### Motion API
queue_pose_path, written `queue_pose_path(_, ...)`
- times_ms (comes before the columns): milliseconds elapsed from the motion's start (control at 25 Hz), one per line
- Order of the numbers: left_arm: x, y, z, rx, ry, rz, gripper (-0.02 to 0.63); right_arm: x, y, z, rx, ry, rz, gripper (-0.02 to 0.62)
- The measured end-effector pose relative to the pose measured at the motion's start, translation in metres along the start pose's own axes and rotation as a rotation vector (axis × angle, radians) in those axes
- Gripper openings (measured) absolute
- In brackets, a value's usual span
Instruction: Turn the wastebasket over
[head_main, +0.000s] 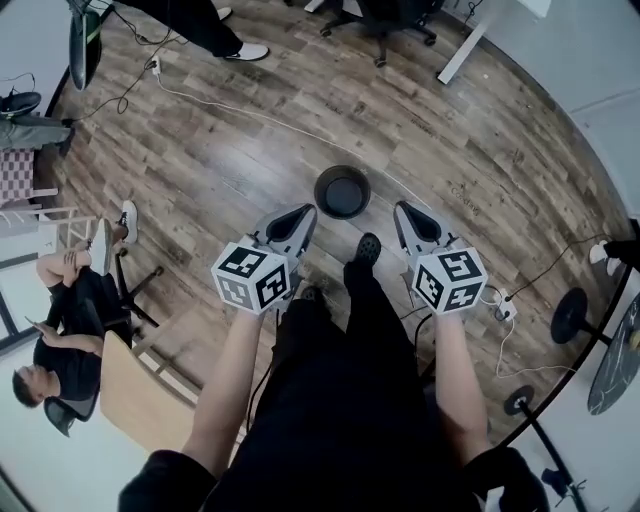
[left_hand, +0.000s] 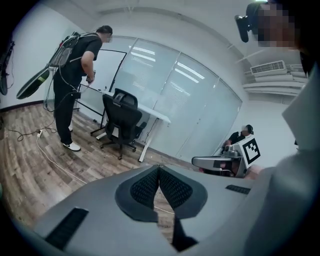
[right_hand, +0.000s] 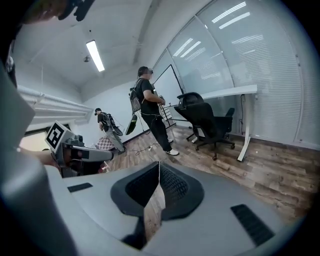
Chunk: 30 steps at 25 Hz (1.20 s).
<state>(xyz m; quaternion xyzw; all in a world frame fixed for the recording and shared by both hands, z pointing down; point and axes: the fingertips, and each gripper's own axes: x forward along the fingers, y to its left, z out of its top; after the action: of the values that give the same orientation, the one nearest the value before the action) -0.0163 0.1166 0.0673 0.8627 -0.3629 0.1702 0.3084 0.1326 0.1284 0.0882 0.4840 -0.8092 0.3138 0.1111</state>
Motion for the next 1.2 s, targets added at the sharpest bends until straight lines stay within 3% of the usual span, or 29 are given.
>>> queue_pose_path(320,0.034,0.019,-0.042,-0.07,0.082,0.03,0.017,0.051,-0.016,-0.048,0.023,0.144,0.066,0.034)
queue_pose_path(600,0.062,0.066,-0.09,-0.116,0.128,0.018,0.017,0.104,-0.027,-0.098,-0.032,0.22,0.073,0.032)
queue_pose_path(920,0.122,0.125,-0.179,-0.135,0.206,-0.012,0.017,0.17,-0.067,-0.191,-0.064,0.324,0.031,0.034)
queue_pose_path(1200,0.16,0.201,-0.251,-0.16,0.257,0.08,0.018,0.231,-0.096,-0.253,-0.061,0.406,-0.001,0.034)
